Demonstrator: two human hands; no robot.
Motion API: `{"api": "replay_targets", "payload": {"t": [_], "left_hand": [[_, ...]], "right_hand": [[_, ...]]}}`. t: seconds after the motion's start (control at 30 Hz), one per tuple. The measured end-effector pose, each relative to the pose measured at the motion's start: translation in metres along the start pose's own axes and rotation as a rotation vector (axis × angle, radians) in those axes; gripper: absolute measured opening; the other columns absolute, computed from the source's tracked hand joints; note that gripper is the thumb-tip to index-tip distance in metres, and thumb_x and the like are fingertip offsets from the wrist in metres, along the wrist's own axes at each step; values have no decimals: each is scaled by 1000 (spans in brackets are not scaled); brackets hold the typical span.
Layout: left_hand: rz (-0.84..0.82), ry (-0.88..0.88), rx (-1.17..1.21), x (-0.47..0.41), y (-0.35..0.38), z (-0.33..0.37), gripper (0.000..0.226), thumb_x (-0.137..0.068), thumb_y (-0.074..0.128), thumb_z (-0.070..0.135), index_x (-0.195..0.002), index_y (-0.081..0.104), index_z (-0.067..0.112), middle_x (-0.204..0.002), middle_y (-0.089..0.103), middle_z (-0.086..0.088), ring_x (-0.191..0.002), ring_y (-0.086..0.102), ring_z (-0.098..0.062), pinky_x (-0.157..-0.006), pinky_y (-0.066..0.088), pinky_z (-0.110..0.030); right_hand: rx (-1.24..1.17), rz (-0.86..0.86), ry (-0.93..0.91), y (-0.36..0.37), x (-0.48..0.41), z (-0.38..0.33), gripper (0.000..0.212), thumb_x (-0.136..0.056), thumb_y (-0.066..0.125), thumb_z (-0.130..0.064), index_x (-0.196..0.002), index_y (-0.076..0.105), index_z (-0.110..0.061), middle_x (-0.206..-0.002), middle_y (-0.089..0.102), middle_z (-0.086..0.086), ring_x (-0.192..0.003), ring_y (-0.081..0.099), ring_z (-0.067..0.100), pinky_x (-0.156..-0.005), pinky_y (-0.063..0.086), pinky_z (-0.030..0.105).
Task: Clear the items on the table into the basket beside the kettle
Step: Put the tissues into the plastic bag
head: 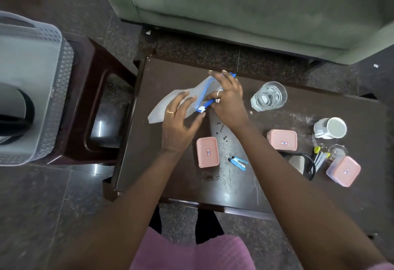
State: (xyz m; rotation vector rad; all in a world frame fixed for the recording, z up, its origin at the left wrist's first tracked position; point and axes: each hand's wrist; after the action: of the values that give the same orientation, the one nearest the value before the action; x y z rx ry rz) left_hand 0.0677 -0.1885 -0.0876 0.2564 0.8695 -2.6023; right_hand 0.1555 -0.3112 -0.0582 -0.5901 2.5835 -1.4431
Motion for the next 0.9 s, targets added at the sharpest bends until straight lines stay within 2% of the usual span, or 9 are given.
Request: {"api": "replay_targets", "payload": {"t": [0.13,0.23,0.3,0.4,0.53,0.6,0.73,0.83,0.9], "left_hand": [[128,-8,-89,-16,-1,-4,18,-85,60,4,-100,69,0,-103,66,-19,-100,58,-25,-90,46,-35],[112,-76,-105,-29,-5,-1,20,-83,60,-2,-99,70,3,-92,69,-16,-90,58,-21,-85,43,-26],[83,-97,-95,-36,-8,1,22,-84,55,-3,-100,69,3,-93,69,-16,-89,60,-25,-84,40,-23],[46,-65,-122,-42,-10,4,24,-84,48,0,-98,67,-4,-95,68,-21,-88,63,-36,-84,40,-28],[29,-125,-64,-44,-10,4,18,-84,54,-3,-98,65,-7,-98,66,-23,-92,62,-36,-82,41,-29],[66,-157,-37,-45,-10,3,17,-85,54,0,-97,65,-6,-96,67,-22,-90,63,-35,-80,43,-31],[160,-200,62,-47,-11,4,17,-85,56,3,-97,66,-4,-92,68,-18,-88,60,-19,-79,44,-26],[203,-236,134,-49,-11,5,15,-85,57,3,-96,66,0,-90,65,-2,-85,57,-7,-78,42,-11],[205,-224,168,-50,-11,6,16,-86,53,3,-95,67,2,-90,62,4,-82,56,-2,-77,42,-7]], "right_hand": [[-63,-53,-29,-1,-8,-10,15,-73,75,-16,-83,76,-5,-140,50,3,-136,32,27,-111,17,40],[-177,-12,-39,-5,-5,-17,27,-68,79,-19,-88,74,-1,-133,54,10,-128,41,32,-108,27,43],[-257,73,-68,-7,-1,-23,28,-67,80,-17,-88,71,0,-125,59,13,-119,49,32,-101,37,43],[-306,104,-102,-6,-1,-33,28,-73,76,-14,-98,70,-3,-117,64,12,-112,56,29,-97,44,39],[-367,157,-82,-5,-8,-43,19,-75,71,-5,-93,73,-1,-96,72,14,-94,64,30,-88,50,42],[-376,159,-84,-6,-11,-46,16,-74,70,-2,-89,73,-1,-92,73,15,-90,66,30,-85,50,36],[-451,129,-73,-11,-17,-48,14,-73,69,3,-86,74,0,-92,74,13,-88,68,22,-83,48,18],[-473,126,-71,-16,-19,-48,14,-73,70,3,-86,74,0,-92,74,12,-87,68,21,-83,50,23],[-485,119,-54,-18,-20,-47,14,-72,71,3,-86,74,0,-92,74,12,-87,68,20,-83,51,24]]}}
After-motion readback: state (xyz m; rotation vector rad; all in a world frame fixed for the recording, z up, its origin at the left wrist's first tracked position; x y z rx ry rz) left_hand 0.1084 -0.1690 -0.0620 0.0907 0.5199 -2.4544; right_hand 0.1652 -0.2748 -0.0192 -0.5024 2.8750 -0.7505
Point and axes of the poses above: each hand's wrist, its own x-axis away from the middle knuckle, its own y-axis out of the palm, z = x × y
